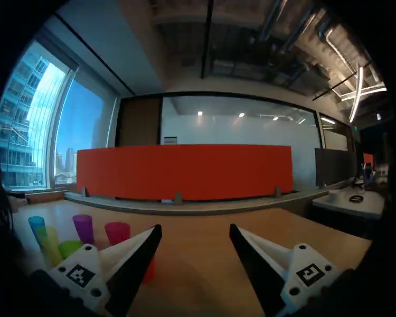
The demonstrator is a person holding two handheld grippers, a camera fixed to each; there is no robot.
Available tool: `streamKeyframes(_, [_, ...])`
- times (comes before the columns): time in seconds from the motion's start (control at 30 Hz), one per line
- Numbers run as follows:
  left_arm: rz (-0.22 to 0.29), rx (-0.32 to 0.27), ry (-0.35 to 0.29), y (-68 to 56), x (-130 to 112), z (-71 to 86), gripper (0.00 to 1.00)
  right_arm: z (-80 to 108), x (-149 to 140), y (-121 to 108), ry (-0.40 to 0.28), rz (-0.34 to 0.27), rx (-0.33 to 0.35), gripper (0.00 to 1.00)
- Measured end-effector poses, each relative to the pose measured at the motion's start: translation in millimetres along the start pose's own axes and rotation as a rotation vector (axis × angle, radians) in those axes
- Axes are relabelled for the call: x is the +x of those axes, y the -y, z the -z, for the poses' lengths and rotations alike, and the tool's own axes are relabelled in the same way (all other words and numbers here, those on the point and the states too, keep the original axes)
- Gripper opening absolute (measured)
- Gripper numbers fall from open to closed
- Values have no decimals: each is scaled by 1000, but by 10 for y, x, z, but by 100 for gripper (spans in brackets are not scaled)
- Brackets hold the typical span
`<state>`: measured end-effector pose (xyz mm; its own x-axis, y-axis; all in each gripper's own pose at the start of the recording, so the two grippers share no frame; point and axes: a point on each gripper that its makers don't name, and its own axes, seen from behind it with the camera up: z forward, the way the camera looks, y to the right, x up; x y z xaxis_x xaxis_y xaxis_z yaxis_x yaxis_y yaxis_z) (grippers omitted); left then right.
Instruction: Pour water
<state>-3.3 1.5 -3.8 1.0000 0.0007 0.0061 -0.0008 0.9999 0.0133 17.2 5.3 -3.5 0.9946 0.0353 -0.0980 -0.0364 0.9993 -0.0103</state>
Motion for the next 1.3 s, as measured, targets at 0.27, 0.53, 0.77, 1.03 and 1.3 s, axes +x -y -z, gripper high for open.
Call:
streamKeyframes(0.27, [0, 0, 0, -4, -2, 0, 99, -12, -108, -50, 18, -4, -4, 99])
streamKeyframes(0.53, [0, 0, 0, 4, 2, -1, 99, -28, -187, -73, 33, 3, -11, 99])
streamKeyframes(0.77, [0, 0, 0, 0, 2, 0, 99, -22, -245, -54, 55, 17, -10, 99])
streamKeyframes(1.03, [0, 0, 0, -3, 2, 1, 99, -31, -267, -21, 67, 18, -8, 99])
streamKeyframes(1.3, [0, 0, 0, 0, 0, 3, 99, -30, -276, -29, 68, 18, -12, 99])
